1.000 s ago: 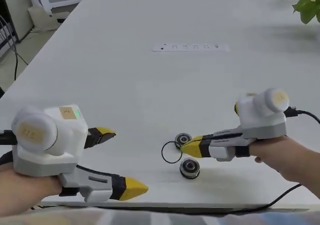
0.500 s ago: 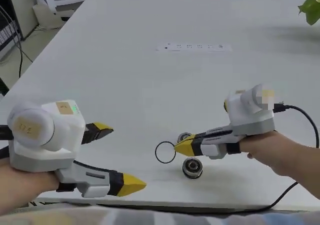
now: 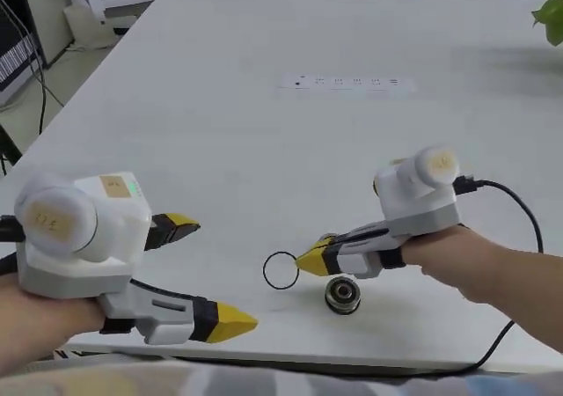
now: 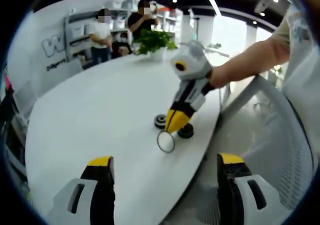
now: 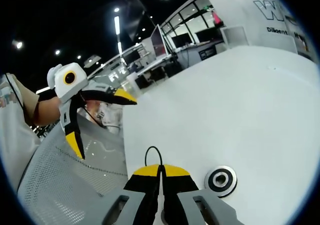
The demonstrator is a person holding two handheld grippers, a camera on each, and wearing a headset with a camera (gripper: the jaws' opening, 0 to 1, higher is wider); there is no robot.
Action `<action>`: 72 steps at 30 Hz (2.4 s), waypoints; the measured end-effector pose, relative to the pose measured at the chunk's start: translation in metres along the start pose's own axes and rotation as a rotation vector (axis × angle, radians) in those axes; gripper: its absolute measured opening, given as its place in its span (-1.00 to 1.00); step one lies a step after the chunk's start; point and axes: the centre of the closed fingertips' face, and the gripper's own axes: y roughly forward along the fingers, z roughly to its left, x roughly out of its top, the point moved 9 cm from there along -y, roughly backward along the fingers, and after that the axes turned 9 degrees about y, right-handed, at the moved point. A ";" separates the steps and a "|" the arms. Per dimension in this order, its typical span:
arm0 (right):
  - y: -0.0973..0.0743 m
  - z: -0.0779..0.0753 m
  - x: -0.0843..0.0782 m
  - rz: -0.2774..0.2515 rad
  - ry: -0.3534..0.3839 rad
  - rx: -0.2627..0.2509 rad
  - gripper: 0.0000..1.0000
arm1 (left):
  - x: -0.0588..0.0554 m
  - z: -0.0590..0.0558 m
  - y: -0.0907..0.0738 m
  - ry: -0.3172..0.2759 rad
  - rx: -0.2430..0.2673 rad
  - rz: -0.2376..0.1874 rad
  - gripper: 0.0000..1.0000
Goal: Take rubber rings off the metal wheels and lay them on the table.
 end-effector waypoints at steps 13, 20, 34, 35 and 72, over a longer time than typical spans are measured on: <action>0.018 -0.002 -0.007 0.070 -0.009 -0.058 -1.00 | -0.001 0.001 0.000 -0.002 0.004 0.001 0.71; 0.023 0.000 -0.009 0.087 -0.023 -0.073 -1.00 | -0.001 0.001 0.000 -0.004 0.004 0.002 0.71; 0.027 -0.003 -0.014 0.101 -0.077 -0.121 -1.00 | -0.003 0.000 0.002 -0.007 -0.007 0.017 0.70; 0.027 -0.004 -0.014 0.099 -0.079 -0.121 -0.98 | -0.003 0.000 0.002 -0.008 -0.007 0.018 0.70; -0.007 0.001 0.004 -0.064 -0.115 -0.127 -0.57 | 0.006 0.003 0.006 0.019 -0.020 0.027 0.66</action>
